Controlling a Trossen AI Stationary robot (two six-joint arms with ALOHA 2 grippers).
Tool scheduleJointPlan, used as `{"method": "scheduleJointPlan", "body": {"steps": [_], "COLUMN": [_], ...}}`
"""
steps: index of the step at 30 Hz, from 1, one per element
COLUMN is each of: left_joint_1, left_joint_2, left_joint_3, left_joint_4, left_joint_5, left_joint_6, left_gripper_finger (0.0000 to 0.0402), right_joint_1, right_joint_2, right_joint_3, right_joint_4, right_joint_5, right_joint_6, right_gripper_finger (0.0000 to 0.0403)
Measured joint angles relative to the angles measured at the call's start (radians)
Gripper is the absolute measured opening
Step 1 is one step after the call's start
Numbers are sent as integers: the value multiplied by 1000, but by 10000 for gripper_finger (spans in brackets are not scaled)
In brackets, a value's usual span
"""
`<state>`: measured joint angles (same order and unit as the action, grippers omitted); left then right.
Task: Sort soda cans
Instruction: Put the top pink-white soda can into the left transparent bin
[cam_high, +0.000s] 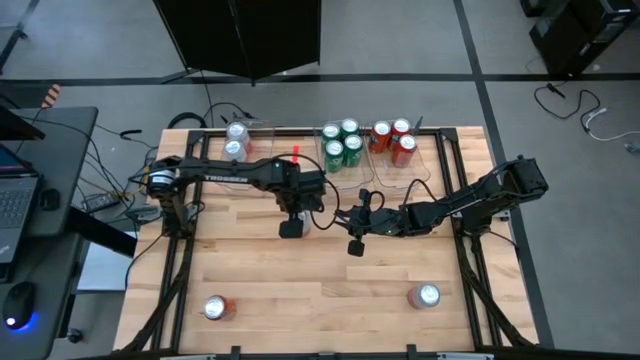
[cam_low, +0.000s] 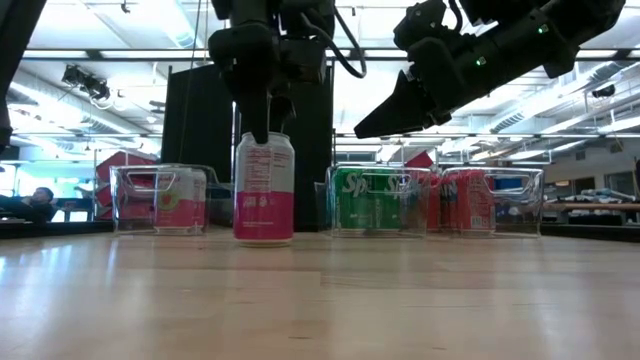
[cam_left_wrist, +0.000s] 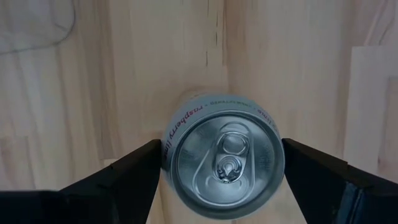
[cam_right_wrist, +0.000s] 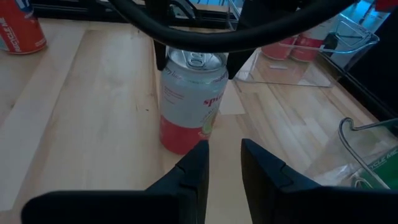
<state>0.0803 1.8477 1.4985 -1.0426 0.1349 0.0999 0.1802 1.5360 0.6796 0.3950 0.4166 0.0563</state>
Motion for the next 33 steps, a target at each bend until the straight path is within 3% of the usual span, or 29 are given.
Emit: {"method": "scheduleJointPlan", "body": {"steps": [9,20,29,33], "left_joint_1": [-3,-8,-7,-9], "left_joint_2": [0,16,10,10], "left_joint_3": [-8,129,146,146], "left_joint_4": [1,-101,-146,-147], "left_joint_5": [4,19,90,66], "left_joint_6": [-57,-109,-45,-27], "left_gripper_finger": [320,320,320,320], "right_joint_1": [0,0,0,0], "right_joint_2": [0,0,0,0], "right_joint_3": [0,0,0,0], "right_joint_4": [0,0,0,0], "right_joint_5": [0,0,0,0], "right_joint_6": [0,0,0,0], "right_gripper_finger": [80,80,80,80]}}
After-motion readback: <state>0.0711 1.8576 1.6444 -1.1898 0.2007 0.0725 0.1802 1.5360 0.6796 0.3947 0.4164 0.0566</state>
